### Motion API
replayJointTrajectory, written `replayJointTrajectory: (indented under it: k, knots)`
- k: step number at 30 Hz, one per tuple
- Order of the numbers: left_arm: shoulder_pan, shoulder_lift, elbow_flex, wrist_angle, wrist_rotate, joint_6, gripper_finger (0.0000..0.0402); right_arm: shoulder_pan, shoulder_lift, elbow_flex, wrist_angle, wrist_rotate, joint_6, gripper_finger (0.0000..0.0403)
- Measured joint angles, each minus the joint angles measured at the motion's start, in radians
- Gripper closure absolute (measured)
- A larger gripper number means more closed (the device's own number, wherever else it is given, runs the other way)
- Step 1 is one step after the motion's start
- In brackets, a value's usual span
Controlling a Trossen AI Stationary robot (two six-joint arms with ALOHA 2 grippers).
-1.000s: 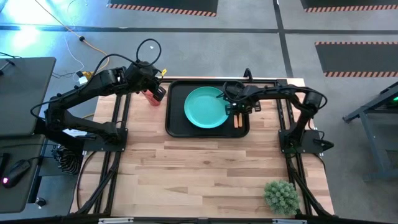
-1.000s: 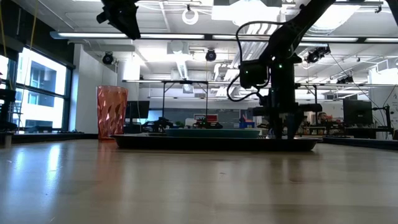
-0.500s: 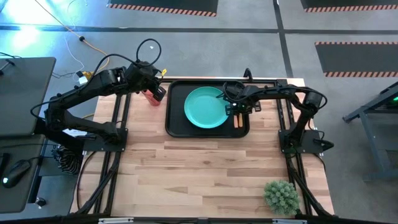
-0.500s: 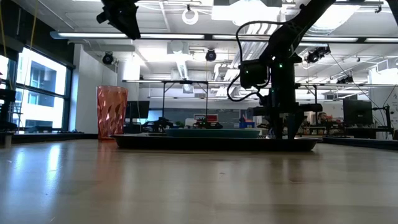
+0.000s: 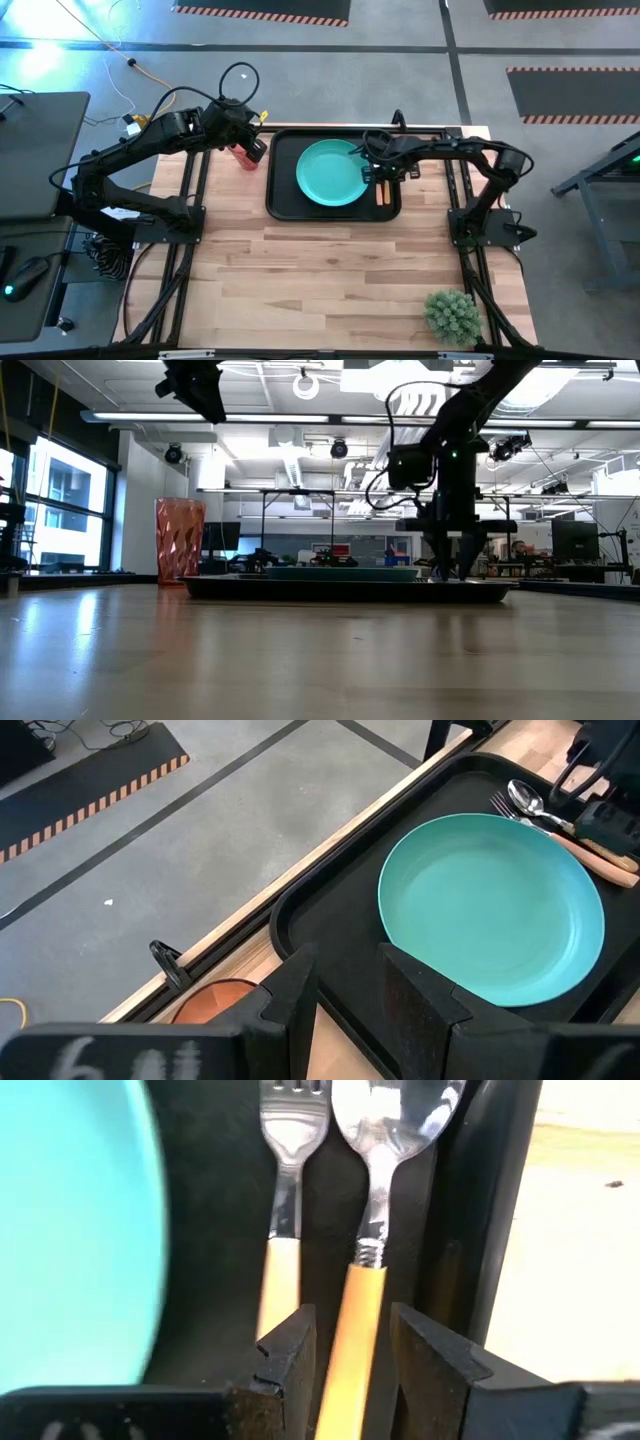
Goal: Pick and place plate/cup/fork/spoon on tray
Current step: Put the red cup on the black serving tray to the top left of the blue plate
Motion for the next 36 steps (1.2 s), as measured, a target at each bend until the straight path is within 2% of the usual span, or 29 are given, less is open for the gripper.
replayJointTrajectory:
  k: [9,22,28,33,36]
  knots:
    - [0.0,0.0,0.0,0.0,0.0,0.0,0.0303,0.0,-0.154,0.0,-0.009,0.006,-0.006,0.0279]
    - [0.013,0.001,0.0,-0.001,-0.024,-0.032,0.0303,0.0,-0.395,0.0,0.016,0.05,-0.139,0.0279]
    - [0.115,0.006,0.0,-0.012,-0.003,-0.129,0.0303,0.0,-0.463,0.0,0.062,0.058,-0.2,0.0279]
    - [0.203,0.02,0.0,-0.012,0.006,-0.132,0.0303,0.0,-0.477,0.0,0.074,0.053,-0.224,0.0279]
    - [0.272,0.037,0.0,-0.012,0.053,-0.11,0.0303,0.0,-0.478,0.0,0.073,0.053,-0.224,0.0279]
